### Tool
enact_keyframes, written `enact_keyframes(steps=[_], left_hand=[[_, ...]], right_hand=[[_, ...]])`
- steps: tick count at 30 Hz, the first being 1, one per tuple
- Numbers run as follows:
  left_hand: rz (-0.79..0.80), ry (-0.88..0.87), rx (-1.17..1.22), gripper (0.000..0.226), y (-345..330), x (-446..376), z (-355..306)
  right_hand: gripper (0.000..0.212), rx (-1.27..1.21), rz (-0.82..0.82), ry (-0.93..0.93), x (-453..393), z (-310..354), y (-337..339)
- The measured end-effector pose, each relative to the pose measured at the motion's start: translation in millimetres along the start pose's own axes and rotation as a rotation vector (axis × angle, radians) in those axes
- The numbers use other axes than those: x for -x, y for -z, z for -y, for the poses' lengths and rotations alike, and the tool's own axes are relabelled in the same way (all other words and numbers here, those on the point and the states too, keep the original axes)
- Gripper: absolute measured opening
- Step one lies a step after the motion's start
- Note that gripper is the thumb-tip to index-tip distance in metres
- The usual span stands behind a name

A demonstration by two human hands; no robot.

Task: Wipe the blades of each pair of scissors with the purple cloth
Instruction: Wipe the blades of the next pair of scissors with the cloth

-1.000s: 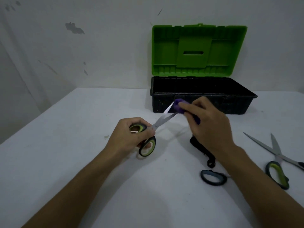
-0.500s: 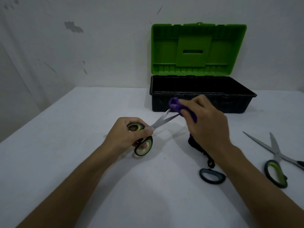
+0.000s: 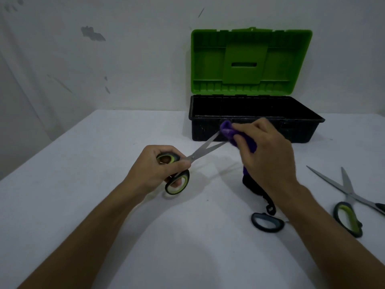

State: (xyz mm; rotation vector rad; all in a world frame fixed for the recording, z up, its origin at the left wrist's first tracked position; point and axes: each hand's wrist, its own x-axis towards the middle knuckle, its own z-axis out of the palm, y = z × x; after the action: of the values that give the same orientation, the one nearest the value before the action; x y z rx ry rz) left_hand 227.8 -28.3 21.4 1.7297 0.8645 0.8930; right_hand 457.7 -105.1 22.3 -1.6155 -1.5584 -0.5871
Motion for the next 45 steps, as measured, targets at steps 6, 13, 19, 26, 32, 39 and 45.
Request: enact_keyframes(steps=[6, 13, 19, 26, 32, 39, 45], left_hand=[[-0.002, 0.063, -0.001, 0.012, -9.3, -0.5, 4.8], [-0.093, -0.507, -0.594, 0.013, -6.2, 0.1, 15.9], [-0.199, -0.594, -0.718, 0.011, -3.6, -6.2, 24.5], [-0.044, -0.077, -0.203, 0.015, -19.1, 0.0, 21.6], [0.262, 0.154, 0.218, 0.016, -26.3, 5.6, 11.6], [0.272, 0.191, 0.410, 0.028, -25.9, 11.4, 7.1], [-0.019, 0.312, -0.134, 0.030, -33.4, -20.9, 17.4]], right_hand=[[0.032, -0.123, 0.160, 0.163, 9.3, 29.4, 2.0], [0.026, 0.014, 0.182, -0.030, 3.9, 15.0, -2.4], [0.024, 0.048, 0.035, -0.165, -0.7, -0.4, 6.6], [0.031, -0.081, -0.009, -0.018, 0.8, 14.1, 4.2], [0.032, -0.087, -0.091, -0.028, -0.2, 9.5, 5.7], [0.031, -0.127, -0.125, -0.072, -1.0, 3.7, 5.6], [0.031, -0.179, -0.100, -0.094, -0.6, 4.0, 4.8]])
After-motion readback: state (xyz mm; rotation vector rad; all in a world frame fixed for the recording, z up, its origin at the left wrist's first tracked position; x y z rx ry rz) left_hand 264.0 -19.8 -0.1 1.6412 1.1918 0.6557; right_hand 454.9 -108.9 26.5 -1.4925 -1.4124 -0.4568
